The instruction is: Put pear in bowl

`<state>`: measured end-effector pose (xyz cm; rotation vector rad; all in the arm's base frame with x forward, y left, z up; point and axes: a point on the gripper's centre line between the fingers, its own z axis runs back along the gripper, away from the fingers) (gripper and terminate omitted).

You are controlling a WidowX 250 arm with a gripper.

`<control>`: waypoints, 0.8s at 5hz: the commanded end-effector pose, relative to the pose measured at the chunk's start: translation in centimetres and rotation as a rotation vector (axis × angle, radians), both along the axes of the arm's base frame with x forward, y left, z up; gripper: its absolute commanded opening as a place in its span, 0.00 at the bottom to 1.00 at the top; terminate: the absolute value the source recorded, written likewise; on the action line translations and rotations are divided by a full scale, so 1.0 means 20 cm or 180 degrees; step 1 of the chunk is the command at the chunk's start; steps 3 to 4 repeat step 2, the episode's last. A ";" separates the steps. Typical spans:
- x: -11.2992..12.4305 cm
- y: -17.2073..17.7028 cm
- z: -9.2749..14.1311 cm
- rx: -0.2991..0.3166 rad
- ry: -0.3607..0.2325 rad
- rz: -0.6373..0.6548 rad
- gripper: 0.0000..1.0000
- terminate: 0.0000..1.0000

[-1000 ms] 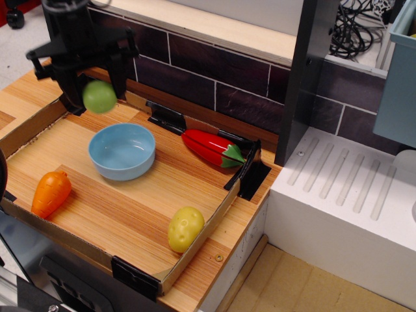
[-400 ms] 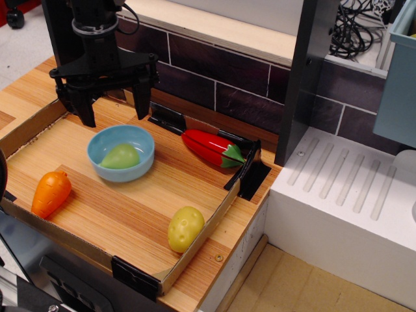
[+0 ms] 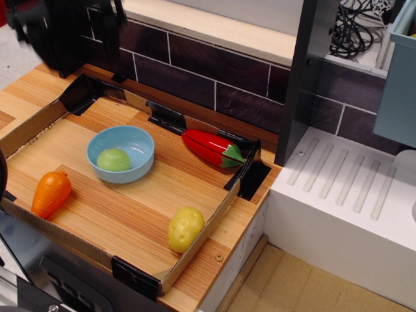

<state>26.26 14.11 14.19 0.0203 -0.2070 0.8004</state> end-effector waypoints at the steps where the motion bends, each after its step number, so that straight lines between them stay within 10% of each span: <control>1: 0.01 0.13 0.25 0.0209 -0.0136 0.0090 1.00 0.00; 2: 0.01 0.13 0.25 0.0209 -0.0136 0.0090 1.00 1.00; 4: 0.01 0.13 0.25 0.0209 -0.0136 0.0090 1.00 1.00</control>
